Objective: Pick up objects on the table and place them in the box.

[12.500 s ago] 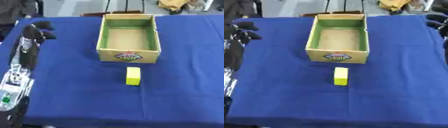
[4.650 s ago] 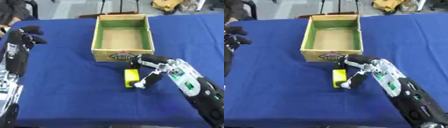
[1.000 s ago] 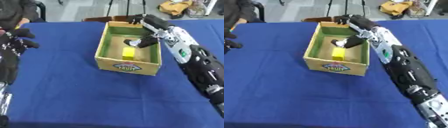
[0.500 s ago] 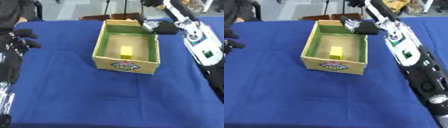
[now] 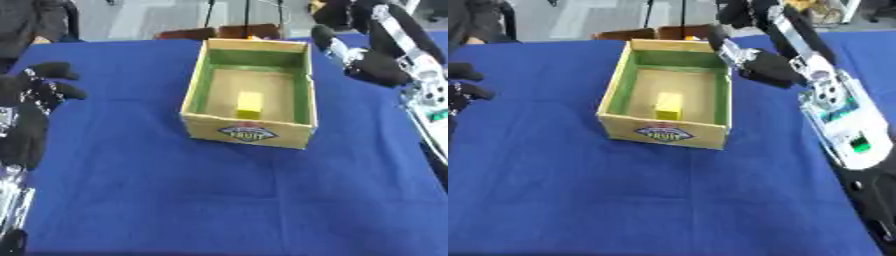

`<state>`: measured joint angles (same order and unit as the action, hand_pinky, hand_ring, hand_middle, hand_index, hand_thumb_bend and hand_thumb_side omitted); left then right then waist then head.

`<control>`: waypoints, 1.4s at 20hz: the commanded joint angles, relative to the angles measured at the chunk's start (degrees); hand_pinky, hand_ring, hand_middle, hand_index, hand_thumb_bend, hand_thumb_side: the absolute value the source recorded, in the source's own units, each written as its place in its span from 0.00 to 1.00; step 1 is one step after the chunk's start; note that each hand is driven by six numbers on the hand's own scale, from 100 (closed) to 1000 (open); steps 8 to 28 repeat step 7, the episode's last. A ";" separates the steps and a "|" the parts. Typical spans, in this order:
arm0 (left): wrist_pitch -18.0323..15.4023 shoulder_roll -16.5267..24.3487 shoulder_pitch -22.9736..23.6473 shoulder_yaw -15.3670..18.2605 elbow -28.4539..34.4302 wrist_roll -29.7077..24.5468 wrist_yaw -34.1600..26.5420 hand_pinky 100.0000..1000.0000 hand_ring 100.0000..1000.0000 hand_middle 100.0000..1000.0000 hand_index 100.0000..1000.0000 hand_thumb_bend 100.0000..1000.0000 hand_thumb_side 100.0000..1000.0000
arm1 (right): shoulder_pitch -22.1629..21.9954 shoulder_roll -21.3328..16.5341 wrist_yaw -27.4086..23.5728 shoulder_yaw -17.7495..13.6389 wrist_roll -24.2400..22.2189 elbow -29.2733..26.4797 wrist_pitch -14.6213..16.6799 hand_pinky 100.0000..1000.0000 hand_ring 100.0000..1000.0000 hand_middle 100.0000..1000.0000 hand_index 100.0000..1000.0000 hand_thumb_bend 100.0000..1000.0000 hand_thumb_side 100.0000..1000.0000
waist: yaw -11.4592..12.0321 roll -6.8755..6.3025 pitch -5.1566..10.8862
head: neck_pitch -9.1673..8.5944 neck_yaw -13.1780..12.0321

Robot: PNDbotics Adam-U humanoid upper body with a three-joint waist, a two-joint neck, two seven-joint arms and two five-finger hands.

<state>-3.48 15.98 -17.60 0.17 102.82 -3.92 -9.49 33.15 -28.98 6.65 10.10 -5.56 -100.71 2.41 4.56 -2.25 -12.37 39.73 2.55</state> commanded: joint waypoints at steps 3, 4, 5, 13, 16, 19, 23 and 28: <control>-0.14 1.42 -0.26 0.51 0.76 0.19 0.37 0.66 0.48 0.56 0.70 0.84 0.86 | 0.18 -1.57 -1.74 -1.02 -0.33 -2.77 -1.05 0.76 0.73 0.64 0.85 0.23 0.57 | -0.06 0.11 0.71 | -0.43 -0.31; -0.11 1.29 -0.28 0.44 0.72 0.14 0.37 0.66 0.48 0.56 0.70 0.84 0.86 | -0.24 -1.31 -1.80 -1.00 -0.50 -2.64 -1.20 0.77 0.74 0.64 0.84 0.23 0.58 | -0.46 0.11 0.58 | -0.42 -0.30; -0.10 1.18 -0.23 0.43 0.65 0.10 0.41 0.66 0.48 0.56 0.70 0.84 0.86 | -0.88 -0.95 -1.82 -0.99 -0.76 -2.71 -1.20 0.77 0.74 0.64 0.84 0.23 0.58 | -0.99 0.07 0.51 | -0.37 -0.40; -0.11 1.03 -0.08 0.53 0.55 0.17 0.48 0.66 0.48 0.56 0.70 0.84 0.86 | -1.55 -0.43 -1.93 -1.16 -1.02 -2.98 -1.23 0.77 0.74 0.64 0.84 0.22 0.58 | -1.41 0.03 0.42 | -0.28 -0.46; -0.11 1.03 -0.08 0.53 0.55 0.17 0.48 0.66 0.48 0.56 0.70 0.84 0.86 | -1.55 -0.43 -1.93 -1.16 -1.02 -2.98 -1.23 0.77 0.74 0.64 0.84 0.22 0.58 | -1.41 0.03 0.42 | -0.28 -0.46; -0.11 1.03 -0.08 0.53 0.55 0.17 0.48 0.66 0.48 0.56 0.70 0.84 0.86 | -1.55 -0.43 -1.93 -1.16 -1.02 -2.98 -1.23 0.77 0.74 0.64 0.84 0.22 0.58 | -1.41 0.03 0.42 | -0.28 -0.46; -0.11 1.03 -0.08 0.53 0.55 0.17 0.48 0.66 0.48 0.56 0.70 0.84 0.86 | -1.55 -0.43 -1.93 -1.16 -1.02 -2.98 -1.23 0.77 0.74 0.64 0.84 0.22 0.58 | -1.41 0.03 0.42 | -0.28 -0.46; -0.11 1.03 -0.08 0.53 0.55 0.17 0.48 0.66 0.48 0.56 0.70 0.84 0.86 | -1.55 -0.43 -1.93 -1.16 -1.02 -2.98 -1.23 0.77 0.74 0.64 0.84 0.22 0.58 | -1.41 0.03 0.42 | -0.28 -0.46</control>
